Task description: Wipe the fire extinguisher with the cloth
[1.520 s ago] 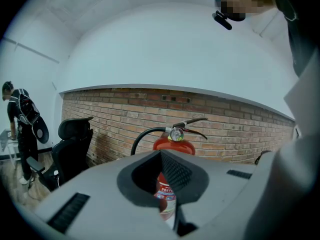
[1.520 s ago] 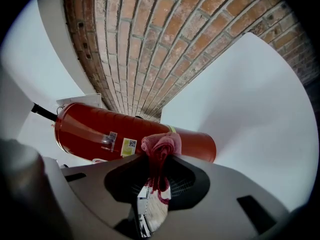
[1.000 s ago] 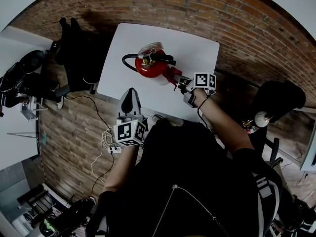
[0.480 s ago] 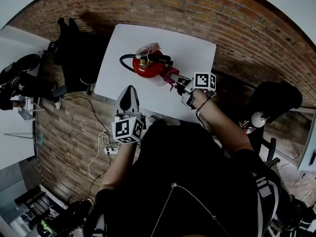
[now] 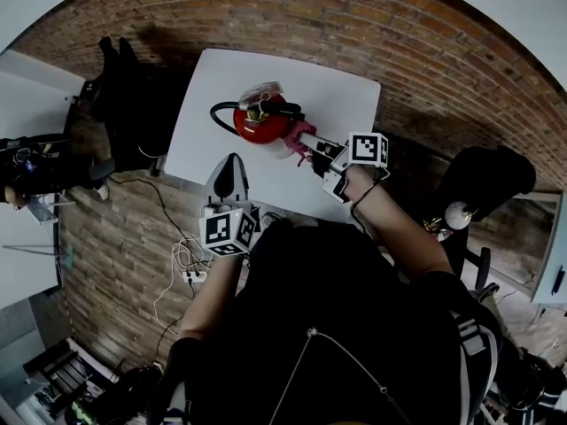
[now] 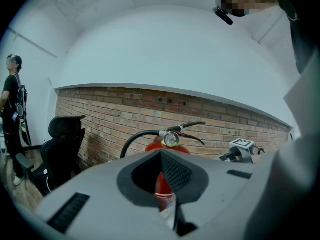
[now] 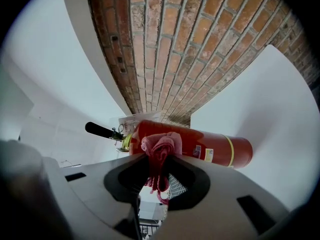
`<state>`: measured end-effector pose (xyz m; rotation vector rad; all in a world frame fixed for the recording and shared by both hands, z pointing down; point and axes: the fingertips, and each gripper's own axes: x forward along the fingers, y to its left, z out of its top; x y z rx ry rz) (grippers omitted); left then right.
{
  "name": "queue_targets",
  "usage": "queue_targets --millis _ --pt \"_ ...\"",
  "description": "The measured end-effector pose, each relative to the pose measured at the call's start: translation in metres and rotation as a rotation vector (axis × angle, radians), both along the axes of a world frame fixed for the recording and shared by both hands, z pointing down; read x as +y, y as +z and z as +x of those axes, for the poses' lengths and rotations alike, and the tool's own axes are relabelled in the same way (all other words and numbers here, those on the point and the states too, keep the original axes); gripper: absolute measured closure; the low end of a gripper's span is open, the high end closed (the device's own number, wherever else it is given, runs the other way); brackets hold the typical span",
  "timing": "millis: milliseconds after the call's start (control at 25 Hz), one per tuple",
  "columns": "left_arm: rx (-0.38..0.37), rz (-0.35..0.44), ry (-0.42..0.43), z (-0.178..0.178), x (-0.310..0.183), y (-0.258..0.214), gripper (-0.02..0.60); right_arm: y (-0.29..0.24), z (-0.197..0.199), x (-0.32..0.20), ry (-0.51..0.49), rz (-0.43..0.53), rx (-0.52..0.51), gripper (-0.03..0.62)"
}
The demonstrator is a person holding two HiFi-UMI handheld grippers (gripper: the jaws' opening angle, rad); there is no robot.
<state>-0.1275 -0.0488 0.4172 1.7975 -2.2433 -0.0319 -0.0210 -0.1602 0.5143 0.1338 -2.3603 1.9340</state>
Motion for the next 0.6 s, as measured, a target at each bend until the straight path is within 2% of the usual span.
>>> queue_targets --millis 600 --pt "0.007 0.008 -0.024 0.009 0.004 -0.004 0.572 -0.047 0.005 0.002 0.015 -0.032 -0.154 0.491"
